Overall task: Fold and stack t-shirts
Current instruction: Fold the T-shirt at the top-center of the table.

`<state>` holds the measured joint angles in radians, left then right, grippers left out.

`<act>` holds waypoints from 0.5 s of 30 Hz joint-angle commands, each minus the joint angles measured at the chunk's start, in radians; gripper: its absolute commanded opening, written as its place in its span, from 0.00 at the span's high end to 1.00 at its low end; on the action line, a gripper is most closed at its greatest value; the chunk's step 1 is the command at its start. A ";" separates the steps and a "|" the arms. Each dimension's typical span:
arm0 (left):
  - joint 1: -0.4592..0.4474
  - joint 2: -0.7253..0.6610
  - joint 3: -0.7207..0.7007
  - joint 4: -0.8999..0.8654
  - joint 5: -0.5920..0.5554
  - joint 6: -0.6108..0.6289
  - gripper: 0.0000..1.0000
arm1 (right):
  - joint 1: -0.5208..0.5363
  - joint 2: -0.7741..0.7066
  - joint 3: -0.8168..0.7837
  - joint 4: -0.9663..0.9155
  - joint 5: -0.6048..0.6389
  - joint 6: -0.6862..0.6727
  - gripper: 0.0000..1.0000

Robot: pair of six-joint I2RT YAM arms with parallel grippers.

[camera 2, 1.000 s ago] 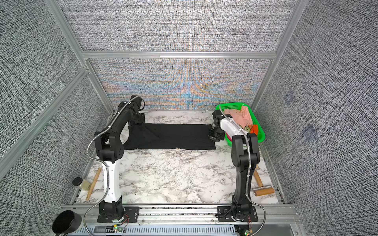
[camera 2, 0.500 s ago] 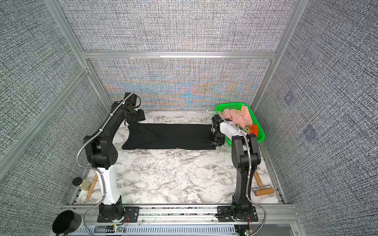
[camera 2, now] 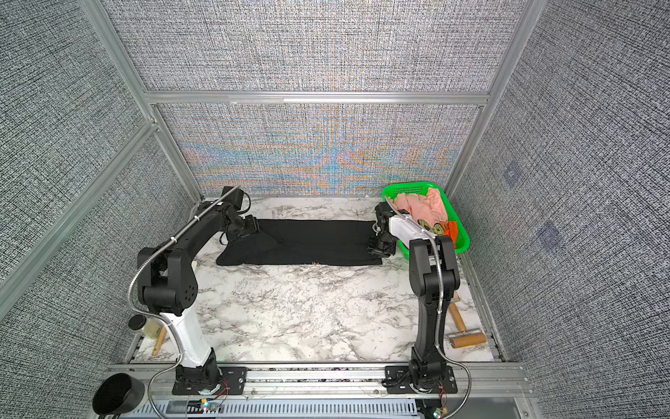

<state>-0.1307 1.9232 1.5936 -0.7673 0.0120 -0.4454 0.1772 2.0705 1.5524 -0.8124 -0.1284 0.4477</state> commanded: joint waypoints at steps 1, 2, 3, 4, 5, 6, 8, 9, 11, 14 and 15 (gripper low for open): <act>-0.001 -0.009 -0.010 0.039 0.012 -0.010 0.33 | -0.004 0.005 0.015 -0.023 -0.018 0.016 0.63; 0.000 -0.006 -0.011 0.038 0.014 -0.009 0.33 | -0.007 0.007 0.020 -0.026 -0.021 0.025 0.63; 0.000 -0.004 -0.011 0.035 0.014 -0.008 0.33 | -0.011 0.005 0.026 -0.026 -0.027 0.037 0.63; 0.000 -0.002 -0.011 0.033 0.013 -0.008 0.33 | -0.016 0.005 0.029 -0.026 -0.035 0.049 0.63; 0.000 0.000 -0.011 0.033 0.012 -0.006 0.33 | -0.020 0.004 0.036 -0.026 -0.042 0.062 0.63; 0.000 0.002 -0.012 0.031 0.012 -0.007 0.33 | -0.023 0.004 0.042 -0.024 -0.045 0.071 0.63; -0.001 0.004 -0.015 0.031 0.010 -0.007 0.33 | -0.026 0.010 0.059 -0.025 -0.057 0.084 0.63; 0.000 0.006 -0.018 0.032 0.008 -0.007 0.33 | -0.027 0.013 0.067 -0.024 -0.063 0.090 0.63; 0.000 0.010 -0.021 0.030 0.002 -0.012 0.33 | -0.026 0.023 0.076 -0.020 -0.068 0.103 0.63; 0.000 0.014 -0.024 0.025 -0.002 -0.016 0.33 | -0.030 0.036 0.080 -0.001 -0.089 0.125 0.64; -0.001 0.014 -0.027 0.023 -0.003 -0.016 0.33 | -0.031 0.040 0.080 0.004 -0.100 0.129 0.65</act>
<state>-0.1314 1.9347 1.5692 -0.7540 0.0147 -0.4534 0.1493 2.1033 1.6257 -0.8227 -0.1944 0.5465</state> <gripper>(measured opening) 0.665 0.353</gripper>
